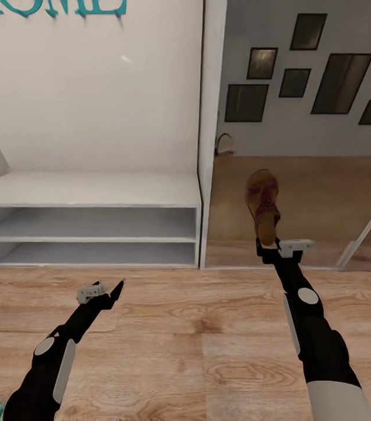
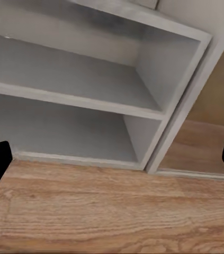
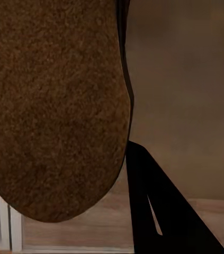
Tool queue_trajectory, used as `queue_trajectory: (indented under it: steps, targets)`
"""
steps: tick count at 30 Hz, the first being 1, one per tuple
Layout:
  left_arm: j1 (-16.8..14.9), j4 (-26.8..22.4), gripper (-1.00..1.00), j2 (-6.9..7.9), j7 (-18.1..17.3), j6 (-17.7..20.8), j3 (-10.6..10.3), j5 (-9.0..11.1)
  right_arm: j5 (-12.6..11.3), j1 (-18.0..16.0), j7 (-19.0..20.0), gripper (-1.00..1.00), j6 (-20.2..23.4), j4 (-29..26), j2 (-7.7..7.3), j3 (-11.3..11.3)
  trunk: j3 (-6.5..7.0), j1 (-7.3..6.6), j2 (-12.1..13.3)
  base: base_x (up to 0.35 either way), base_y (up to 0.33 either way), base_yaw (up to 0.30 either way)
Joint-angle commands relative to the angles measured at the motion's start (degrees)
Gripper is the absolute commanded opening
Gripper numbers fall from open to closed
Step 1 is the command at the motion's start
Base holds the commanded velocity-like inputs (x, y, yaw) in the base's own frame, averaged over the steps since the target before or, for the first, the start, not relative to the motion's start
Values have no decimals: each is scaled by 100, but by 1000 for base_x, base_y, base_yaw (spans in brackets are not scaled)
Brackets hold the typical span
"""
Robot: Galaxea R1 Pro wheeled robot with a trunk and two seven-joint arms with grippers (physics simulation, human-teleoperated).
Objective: Pick up the two gym shoes and the two sandals from the corridor floor and place them onto the hallstand (shoe rack) in the corridor, making sure they are on the rack and not on the floor. Arrange them so the two gym shoes are next to each other and the two sandals are next to each other.
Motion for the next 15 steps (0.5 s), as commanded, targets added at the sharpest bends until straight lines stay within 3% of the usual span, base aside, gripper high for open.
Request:
queue_trajectory:
  steps: [1, 15]
  targets:
    - [-6, 5, 100, -6, -40, 15, 16, 39, 31, -3, 48, -100, 24, -12, 6, -20, -9, -1, -2, 0, 0, 292]
    - [-6, 91, 100, -6, -33, 11, 16, 47, 31, -3, 49, -100, 53, -13, 6, -16, -62, -1, -2, 0, 0, 292]
